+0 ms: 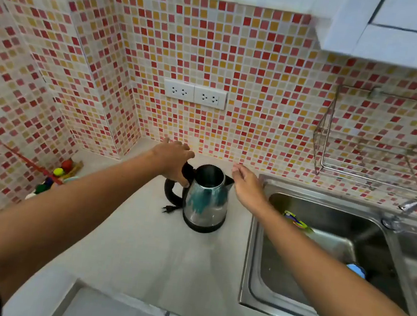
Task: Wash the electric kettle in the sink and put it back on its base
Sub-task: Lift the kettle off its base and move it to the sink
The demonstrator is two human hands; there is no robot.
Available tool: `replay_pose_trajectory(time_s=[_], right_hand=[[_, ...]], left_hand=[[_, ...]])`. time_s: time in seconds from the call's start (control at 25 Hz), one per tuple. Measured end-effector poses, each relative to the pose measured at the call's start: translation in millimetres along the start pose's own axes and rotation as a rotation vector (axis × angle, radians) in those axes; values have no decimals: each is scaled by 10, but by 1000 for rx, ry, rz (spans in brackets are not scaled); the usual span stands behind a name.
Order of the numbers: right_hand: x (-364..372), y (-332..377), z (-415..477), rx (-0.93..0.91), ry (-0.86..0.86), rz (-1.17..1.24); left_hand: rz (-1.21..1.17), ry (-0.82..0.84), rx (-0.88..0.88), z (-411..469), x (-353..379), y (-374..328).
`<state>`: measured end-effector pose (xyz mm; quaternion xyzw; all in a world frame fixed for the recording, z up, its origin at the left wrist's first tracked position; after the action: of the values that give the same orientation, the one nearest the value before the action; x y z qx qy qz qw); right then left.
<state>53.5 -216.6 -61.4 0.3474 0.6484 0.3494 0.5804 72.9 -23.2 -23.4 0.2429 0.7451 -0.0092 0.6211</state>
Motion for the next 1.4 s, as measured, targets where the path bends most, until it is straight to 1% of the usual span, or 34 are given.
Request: replay_pose_trajectory(time_s=[0.04, 0.12, 0.24, 0.4, 0.6, 0.8, 0.88, 0.96, 1.04, 1.28, 1.32, 1.4], right_hand=[[13, -97, 37, 43, -24, 20], [49, -333, 76, 135, -64, 32], [200, -618, 49, 206, -41, 57], [309, -745, 97, 241, -54, 178], [250, -737, 183, 249, -38, 237], [-176, -522, 213, 162, -101, 283], [-420, -516, 187, 148, -137, 308], [-685, -580, 93, 160, -177, 336], [-971, -791, -24, 196, -222, 361], [-1769, -1797, -512, 327, -323, 392], [-1874, -1989, -570, 349, -324, 396], [-2156, -2447, -679, 397, -270, 388]], left_hand=[[37, 30, 8, 75, 39, 14], [54, 9, 24, 187, 111, 36], [77, -2, 63, 257, 235, 2], [-48, -64, 103, 331, 209, 28], [-215, -81, 146, 456, 118, 149], [-440, 27, 129, 624, -277, 214], [-486, 65, 134, 670, -424, 117], [-501, 77, 149, 683, -560, -97], [-486, 62, 177, 682, -699, -428], [-318, 2, 285, 736, -938, -1838], [-313, 1, 284, 761, -941, -2047], [-344, 27, 253, 891, -878, -2544]])
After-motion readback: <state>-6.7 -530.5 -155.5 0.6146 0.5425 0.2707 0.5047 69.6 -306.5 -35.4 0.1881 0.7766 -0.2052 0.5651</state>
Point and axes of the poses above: each hand's wrist, its own z-axis towards the middle knuckle, its own x-axis out of the palm, y = z × x, the point moved 8 cm from there along z, towards the middle knuckle, and after that the axes turned 4 degrees about -y, right-handed, at the moved point
